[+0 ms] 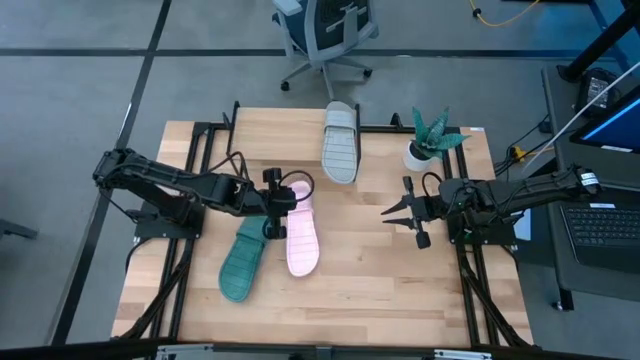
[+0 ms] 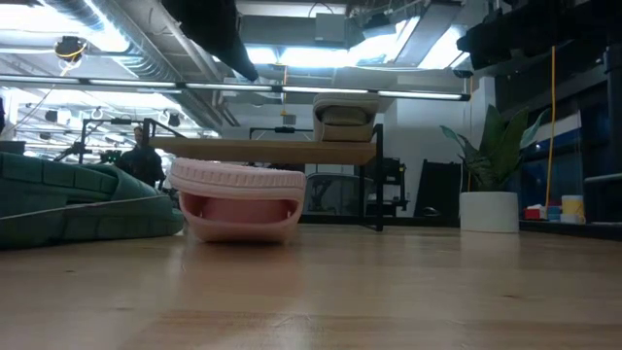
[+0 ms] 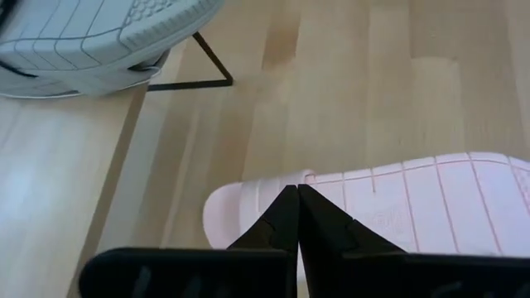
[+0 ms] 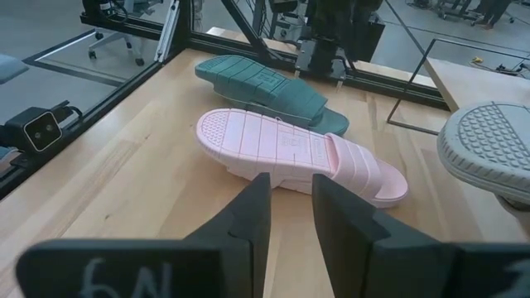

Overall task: Pick and place slippers onto the shelf
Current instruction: Put the pair of pink slippers on the shelf

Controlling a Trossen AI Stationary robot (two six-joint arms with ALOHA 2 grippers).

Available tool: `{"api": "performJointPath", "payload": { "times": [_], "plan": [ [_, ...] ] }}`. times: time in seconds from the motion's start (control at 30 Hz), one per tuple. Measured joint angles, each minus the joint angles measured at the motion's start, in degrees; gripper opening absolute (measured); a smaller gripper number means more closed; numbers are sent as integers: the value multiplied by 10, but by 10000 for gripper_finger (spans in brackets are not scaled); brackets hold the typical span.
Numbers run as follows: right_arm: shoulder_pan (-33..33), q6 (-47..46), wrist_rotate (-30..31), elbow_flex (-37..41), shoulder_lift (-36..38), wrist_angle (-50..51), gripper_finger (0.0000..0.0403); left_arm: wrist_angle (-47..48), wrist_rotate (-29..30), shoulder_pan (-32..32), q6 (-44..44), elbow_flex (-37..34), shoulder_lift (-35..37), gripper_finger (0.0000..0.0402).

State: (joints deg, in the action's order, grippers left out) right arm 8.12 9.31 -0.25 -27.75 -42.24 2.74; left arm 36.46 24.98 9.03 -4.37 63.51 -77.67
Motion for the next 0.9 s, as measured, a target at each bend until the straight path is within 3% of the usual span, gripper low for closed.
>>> {"api": "performJointPath", "payload": {
  "times": [0.2, 0.6, 0.9],
  "plan": [
    [0, 0, 0, 0, 0, 0, 92, 6, -29, -4, 8, 0, 0, 13],
    [0, 0, 0, 0, 0, 0, 92, 0, -35, -2, 0, 0, 0, 179],
    [0, 0, 0, 0, 0, 6, 92, -8, -20, 4, -26, 0, -14, 226]
  ]
}}
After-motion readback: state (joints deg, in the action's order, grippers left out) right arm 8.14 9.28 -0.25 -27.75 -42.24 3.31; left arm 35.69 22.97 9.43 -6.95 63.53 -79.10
